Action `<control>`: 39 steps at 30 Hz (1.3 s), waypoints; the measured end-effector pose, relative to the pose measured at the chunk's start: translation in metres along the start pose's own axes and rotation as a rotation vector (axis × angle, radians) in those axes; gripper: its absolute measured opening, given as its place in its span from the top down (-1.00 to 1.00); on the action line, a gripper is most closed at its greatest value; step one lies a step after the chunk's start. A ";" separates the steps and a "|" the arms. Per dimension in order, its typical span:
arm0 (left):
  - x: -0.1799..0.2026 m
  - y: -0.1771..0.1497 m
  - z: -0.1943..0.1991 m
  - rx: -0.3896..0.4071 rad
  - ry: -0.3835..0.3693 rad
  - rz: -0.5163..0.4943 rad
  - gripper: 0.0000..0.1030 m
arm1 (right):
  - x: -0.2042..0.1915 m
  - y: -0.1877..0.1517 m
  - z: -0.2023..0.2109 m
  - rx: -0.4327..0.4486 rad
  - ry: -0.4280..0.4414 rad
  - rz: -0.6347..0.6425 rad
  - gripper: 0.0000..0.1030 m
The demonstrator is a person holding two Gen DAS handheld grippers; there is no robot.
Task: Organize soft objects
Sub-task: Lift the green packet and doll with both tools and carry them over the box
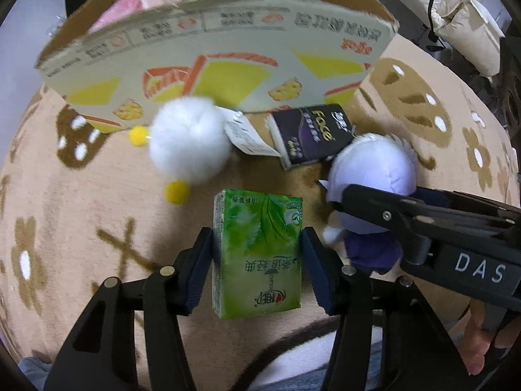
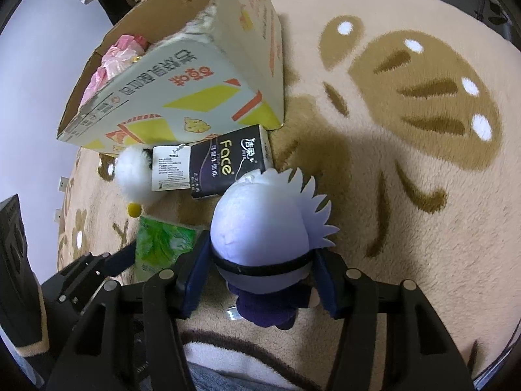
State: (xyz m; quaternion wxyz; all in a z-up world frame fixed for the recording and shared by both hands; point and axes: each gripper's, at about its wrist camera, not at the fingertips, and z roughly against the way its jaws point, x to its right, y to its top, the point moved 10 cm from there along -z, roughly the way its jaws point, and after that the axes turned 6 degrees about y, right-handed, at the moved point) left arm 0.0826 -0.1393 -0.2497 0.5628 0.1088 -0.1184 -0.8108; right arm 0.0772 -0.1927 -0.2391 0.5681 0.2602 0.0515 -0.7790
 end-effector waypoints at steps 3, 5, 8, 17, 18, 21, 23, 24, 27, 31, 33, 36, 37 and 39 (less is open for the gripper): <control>-0.010 0.002 0.009 0.029 0.020 0.016 -0.03 | -0.004 0.001 0.004 0.019 0.000 0.017 -0.17; -0.017 0.004 0.016 0.048 0.033 0.024 -0.03 | -0.008 0.002 0.010 0.038 0.004 0.031 -0.17; -0.024 0.006 0.028 0.080 0.055 0.026 -0.03 | -0.013 0.003 0.018 0.063 0.008 0.053 -0.17; -0.053 0.024 0.080 0.243 0.130 0.072 -0.03 | -0.034 0.012 0.054 0.188 0.001 0.143 -0.16; -0.053 0.027 0.082 0.256 0.139 0.075 -0.03 | -0.032 0.014 0.059 0.197 -0.001 0.148 -0.16; -0.064 0.031 0.103 0.319 0.160 0.095 -0.03 | -0.035 0.018 0.071 0.237 0.006 0.159 -0.16; -0.067 0.035 0.113 0.352 0.172 0.096 -0.03 | -0.037 0.019 0.082 0.278 0.011 0.175 -0.16; -0.070 0.037 0.118 0.364 0.177 0.094 -0.03 | -0.039 0.021 0.088 0.298 0.015 0.183 -0.16; -0.078 0.044 0.131 0.409 0.205 0.091 -0.03 | -0.046 0.028 0.104 0.359 0.018 0.206 -0.16; -0.085 0.051 0.143 0.458 0.236 0.090 -0.03 | -0.054 0.036 0.119 0.418 0.017 0.232 -0.16; -0.090 0.057 0.152 0.491 0.255 0.093 -0.03 | -0.057 0.041 0.126 0.449 0.020 0.237 -0.16; -0.096 0.062 0.162 0.525 0.265 0.101 -0.03 | -0.060 0.049 0.137 0.496 0.033 0.243 -0.16; -0.098 0.064 0.165 0.536 0.267 0.103 -0.03 | -0.062 0.051 0.141 0.513 0.034 0.248 -0.16; -0.100 0.069 0.173 0.560 0.271 0.096 -0.03 | -0.066 0.055 0.149 0.545 0.035 0.265 -0.16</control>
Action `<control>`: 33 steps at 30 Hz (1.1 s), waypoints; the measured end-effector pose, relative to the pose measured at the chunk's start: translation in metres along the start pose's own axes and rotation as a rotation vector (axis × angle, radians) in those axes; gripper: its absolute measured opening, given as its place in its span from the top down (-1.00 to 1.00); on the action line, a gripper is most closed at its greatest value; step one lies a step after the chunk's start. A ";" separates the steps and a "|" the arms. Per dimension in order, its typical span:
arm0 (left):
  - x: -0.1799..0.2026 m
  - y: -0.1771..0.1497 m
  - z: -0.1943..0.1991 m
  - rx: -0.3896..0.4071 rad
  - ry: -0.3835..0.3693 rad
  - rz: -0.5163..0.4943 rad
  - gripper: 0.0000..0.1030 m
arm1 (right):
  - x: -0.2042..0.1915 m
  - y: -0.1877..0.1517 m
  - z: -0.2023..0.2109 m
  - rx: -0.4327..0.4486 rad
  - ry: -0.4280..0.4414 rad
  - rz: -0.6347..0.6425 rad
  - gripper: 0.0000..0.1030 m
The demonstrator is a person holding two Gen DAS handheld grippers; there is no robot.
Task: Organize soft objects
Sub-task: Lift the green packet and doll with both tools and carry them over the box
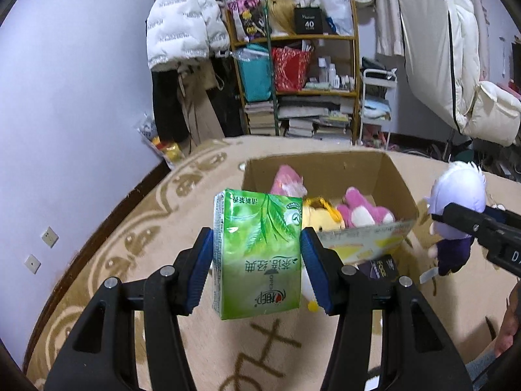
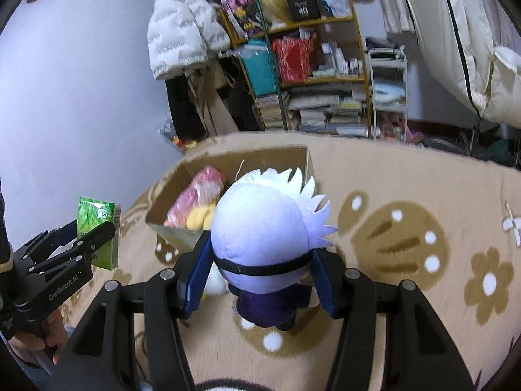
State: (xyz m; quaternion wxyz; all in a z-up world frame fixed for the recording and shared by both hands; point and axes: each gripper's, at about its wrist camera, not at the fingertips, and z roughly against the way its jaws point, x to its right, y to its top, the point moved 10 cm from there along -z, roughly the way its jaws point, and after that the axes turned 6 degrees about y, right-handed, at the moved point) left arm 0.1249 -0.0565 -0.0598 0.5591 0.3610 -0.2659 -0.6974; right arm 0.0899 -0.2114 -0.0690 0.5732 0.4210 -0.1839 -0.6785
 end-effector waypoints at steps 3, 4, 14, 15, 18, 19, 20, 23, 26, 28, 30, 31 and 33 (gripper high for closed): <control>-0.004 0.011 0.003 0.033 0.005 -0.003 -0.03 | -0.003 0.011 0.006 0.038 -0.005 0.024 -0.16; -0.006 0.015 0.004 0.043 0.006 -0.001 -0.03 | -0.004 0.015 0.007 0.051 -0.005 0.030 -0.16; -0.009 0.045 0.006 0.118 0.003 -0.021 -0.03 | -0.010 0.046 0.004 0.111 0.011 0.070 -0.16; -0.008 0.049 0.004 0.121 0.002 -0.023 -0.03 | -0.011 0.048 0.002 0.114 0.013 0.074 -0.16; -0.007 0.059 -0.001 0.135 0.001 -0.023 -0.03 | -0.014 0.059 -0.004 0.123 0.012 0.099 -0.16; -0.007 0.062 -0.003 0.139 0.003 -0.021 -0.03 | -0.014 0.062 -0.006 0.127 0.011 0.108 -0.16; -0.007 0.064 -0.004 0.142 0.003 -0.020 -0.03 | -0.015 0.063 -0.007 0.131 0.009 0.115 -0.16; -0.006 0.073 -0.012 0.151 -0.001 -0.024 -0.03 | -0.014 0.070 -0.012 0.137 0.012 0.129 -0.16; -0.004 0.081 -0.020 0.158 0.002 -0.027 -0.03 | -0.013 0.076 -0.018 0.140 0.009 0.144 -0.16; -0.003 0.085 -0.024 0.160 0.002 -0.024 -0.03 | -0.012 0.081 -0.021 0.146 0.011 0.151 -0.16; -0.002 0.089 -0.030 0.161 -0.001 -0.020 -0.03 | -0.013 0.085 -0.022 0.157 0.016 0.155 -0.16; -0.001 0.089 -0.032 0.161 -0.002 -0.021 -0.03 | -0.013 0.087 -0.023 0.162 0.019 0.157 -0.16; -0.001 0.089 -0.036 0.159 -0.002 -0.019 -0.03 | -0.013 0.089 -0.026 0.164 0.019 0.160 -0.16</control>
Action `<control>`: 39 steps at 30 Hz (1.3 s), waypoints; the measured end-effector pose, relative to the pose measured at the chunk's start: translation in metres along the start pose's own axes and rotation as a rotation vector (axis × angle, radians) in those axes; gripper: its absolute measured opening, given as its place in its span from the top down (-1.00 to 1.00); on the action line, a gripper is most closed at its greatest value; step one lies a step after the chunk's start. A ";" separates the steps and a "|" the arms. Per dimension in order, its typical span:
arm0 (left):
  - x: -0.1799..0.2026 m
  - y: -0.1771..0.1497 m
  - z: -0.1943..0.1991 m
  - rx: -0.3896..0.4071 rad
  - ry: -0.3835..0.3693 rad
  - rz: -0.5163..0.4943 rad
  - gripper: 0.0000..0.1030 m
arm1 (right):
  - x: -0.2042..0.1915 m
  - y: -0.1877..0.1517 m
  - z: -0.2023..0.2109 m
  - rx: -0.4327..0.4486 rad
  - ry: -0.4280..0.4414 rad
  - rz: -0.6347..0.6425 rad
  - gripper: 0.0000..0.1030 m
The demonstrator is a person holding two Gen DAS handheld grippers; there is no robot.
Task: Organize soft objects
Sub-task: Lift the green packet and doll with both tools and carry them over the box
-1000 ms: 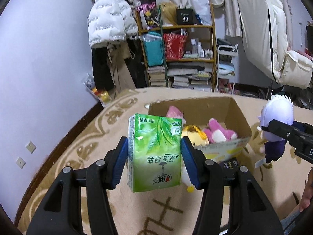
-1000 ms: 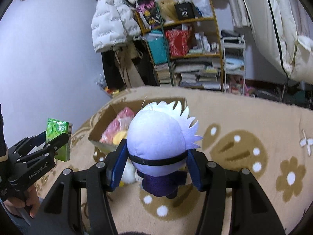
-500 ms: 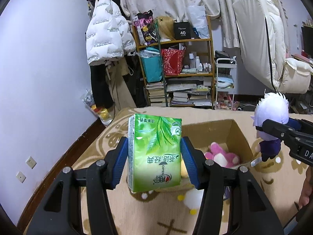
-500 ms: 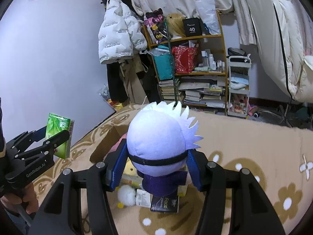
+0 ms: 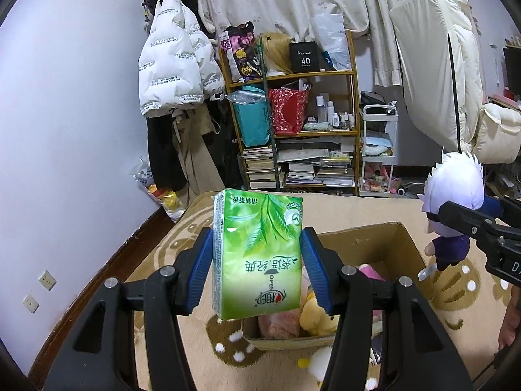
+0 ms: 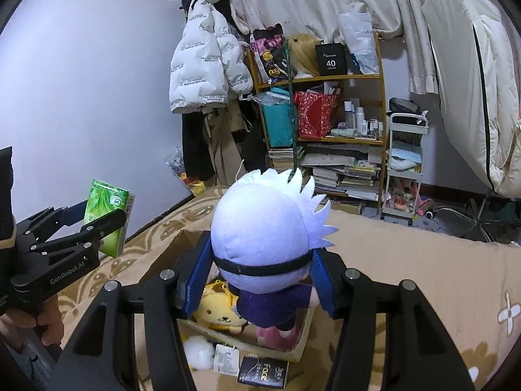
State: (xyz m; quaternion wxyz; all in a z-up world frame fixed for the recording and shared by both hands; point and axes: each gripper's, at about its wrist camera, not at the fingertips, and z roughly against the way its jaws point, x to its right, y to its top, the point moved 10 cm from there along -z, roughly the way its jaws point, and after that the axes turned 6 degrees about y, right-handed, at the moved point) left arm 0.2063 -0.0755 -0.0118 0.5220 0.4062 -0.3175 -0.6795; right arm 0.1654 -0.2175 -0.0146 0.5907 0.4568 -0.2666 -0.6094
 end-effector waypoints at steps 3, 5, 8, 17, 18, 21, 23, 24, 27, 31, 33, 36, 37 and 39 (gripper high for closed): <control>0.000 -0.001 -0.006 -0.009 -0.006 0.005 -0.03 | 0.000 0.000 -0.005 -0.003 0.003 -0.003 -0.16; -0.001 -0.002 -0.013 -0.020 -0.008 0.021 -0.03 | 0.000 -0.002 -0.011 -0.011 0.001 -0.003 -0.16; 0.001 -0.006 -0.023 -0.041 -0.014 0.021 -0.03 | 0.001 -0.007 -0.019 -0.027 0.006 -0.007 -0.16; 0.003 -0.016 -0.048 -0.085 -0.031 0.039 -0.03 | 0.005 -0.021 -0.040 -0.047 0.032 -0.049 -0.16; 0.004 -0.017 -0.049 -0.087 -0.033 0.039 -0.03 | 0.004 -0.023 -0.042 -0.052 0.034 -0.048 -0.16; 0.007 -0.020 -0.052 -0.092 -0.043 0.038 -0.03 | 0.003 -0.030 -0.049 -0.070 0.041 -0.046 -0.16; 0.007 -0.022 -0.055 -0.097 -0.053 0.036 -0.04 | 0.002 -0.033 -0.052 -0.079 0.047 -0.048 -0.16; 0.008 -0.024 -0.056 -0.099 -0.058 0.037 -0.04 | 0.002 -0.035 -0.053 -0.084 0.048 -0.048 -0.16; 0.012 -0.031 -0.061 -0.118 -0.065 0.059 -0.04 | 0.001 -0.039 -0.056 -0.095 0.056 -0.056 -0.16; 0.023 -0.039 -0.065 -0.135 -0.089 0.045 -0.04 | -0.001 -0.048 -0.063 -0.123 0.061 -0.054 -0.16; 0.028 -0.042 -0.065 -0.139 -0.104 0.038 -0.04 | -0.003 -0.051 -0.066 -0.132 0.066 -0.053 -0.16; 0.034 -0.047 -0.066 -0.153 -0.125 0.025 -0.04 | -0.006 -0.055 -0.069 -0.144 0.069 -0.047 -0.16; 0.036 -0.049 -0.068 -0.159 -0.132 0.020 -0.04 | -0.006 -0.057 -0.071 -0.154 0.071 -0.055 -0.16; 0.038 -0.053 -0.070 -0.171 -0.137 0.018 -0.04 | -0.007 -0.060 -0.073 -0.166 0.087 -0.078 -0.17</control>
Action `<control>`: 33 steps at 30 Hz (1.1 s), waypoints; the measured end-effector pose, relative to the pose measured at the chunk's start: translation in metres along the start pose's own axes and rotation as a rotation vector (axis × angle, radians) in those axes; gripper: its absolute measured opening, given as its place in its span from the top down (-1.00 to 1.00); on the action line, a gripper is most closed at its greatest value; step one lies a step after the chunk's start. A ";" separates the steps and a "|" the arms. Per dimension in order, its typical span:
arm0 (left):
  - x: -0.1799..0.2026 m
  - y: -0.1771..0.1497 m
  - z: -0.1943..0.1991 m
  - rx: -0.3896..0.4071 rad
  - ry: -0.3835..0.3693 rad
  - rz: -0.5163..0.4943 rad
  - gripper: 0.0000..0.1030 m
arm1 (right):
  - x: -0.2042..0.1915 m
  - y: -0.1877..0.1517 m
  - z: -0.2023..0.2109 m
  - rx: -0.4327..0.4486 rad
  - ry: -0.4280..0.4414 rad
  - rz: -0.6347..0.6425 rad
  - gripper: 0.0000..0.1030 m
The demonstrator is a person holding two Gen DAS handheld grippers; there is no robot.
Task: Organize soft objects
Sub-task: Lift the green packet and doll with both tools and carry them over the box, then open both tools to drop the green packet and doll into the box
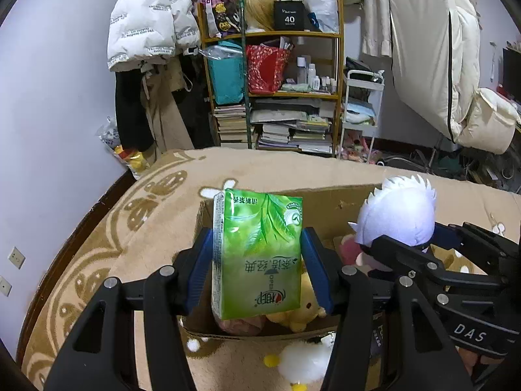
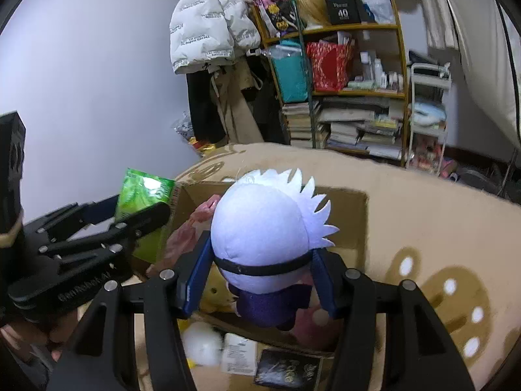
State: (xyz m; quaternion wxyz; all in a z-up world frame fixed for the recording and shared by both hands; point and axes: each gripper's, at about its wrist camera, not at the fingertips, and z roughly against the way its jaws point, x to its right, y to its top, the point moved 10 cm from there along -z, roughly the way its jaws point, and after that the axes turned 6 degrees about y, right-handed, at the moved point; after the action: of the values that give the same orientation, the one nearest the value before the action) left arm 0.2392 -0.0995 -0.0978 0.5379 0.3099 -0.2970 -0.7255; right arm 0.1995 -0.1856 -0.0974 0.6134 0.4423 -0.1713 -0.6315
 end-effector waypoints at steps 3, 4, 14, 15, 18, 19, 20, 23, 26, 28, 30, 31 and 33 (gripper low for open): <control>0.002 -0.006 -0.004 -0.025 -0.012 0.002 -0.06 | 0.001 -0.004 -0.004 -0.016 0.003 -0.004 -0.17; 0.003 -0.007 -0.006 -0.031 -0.015 0.001 -0.06 | 0.002 -0.006 -0.005 -0.022 0.001 -0.003 -0.17; 0.004 -0.014 -0.011 -0.046 0.003 -0.014 -0.37 | 0.015 -0.020 -0.013 -0.068 0.006 -0.062 -0.22; 0.004 -0.014 -0.010 -0.042 0.003 -0.015 -0.38 | 0.015 -0.020 -0.013 -0.070 0.006 -0.066 -0.22; 0.002 -0.016 -0.011 -0.055 0.014 -0.019 -0.40 | 0.017 -0.021 -0.012 -0.068 0.009 -0.079 -0.22; 0.001 -0.017 -0.011 -0.060 0.015 -0.018 -0.41 | 0.017 -0.020 -0.011 -0.065 0.012 -0.082 -0.22; 0.000 -0.018 -0.011 -0.063 0.017 -0.018 -0.42 | 0.016 -0.020 -0.011 -0.062 0.013 -0.084 -0.22; -0.003 -0.019 -0.006 -0.058 0.032 -0.022 -0.57 | 0.017 -0.018 -0.005 -0.047 0.010 -0.086 -0.34; -0.006 -0.017 0.001 -0.043 0.049 -0.031 -0.61 | 0.016 -0.014 0.002 -0.027 0.009 -0.095 -0.42; -0.007 -0.017 0.006 -0.042 0.055 -0.033 -0.64 | 0.014 -0.012 0.008 -0.017 0.008 -0.096 -0.55; -0.009 -0.017 0.011 -0.039 0.066 -0.029 -0.76 | 0.012 -0.011 0.013 -0.006 0.014 -0.097 -0.78; -0.011 -0.017 0.016 -0.031 0.074 -0.028 -0.78 | 0.009 -0.009 0.017 0.004 0.026 -0.099 -0.81; -0.011 -0.016 0.023 -0.021 0.085 -0.033 -0.84 | 0.007 -0.008 0.022 0.012 0.027 -0.097 -0.82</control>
State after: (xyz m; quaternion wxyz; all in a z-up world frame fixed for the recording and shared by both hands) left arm 0.2142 -0.0824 -0.0940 0.5413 0.3397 -0.2610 -0.7235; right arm 0.1782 -0.1975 -0.0934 0.5817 0.4625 -0.1452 -0.6532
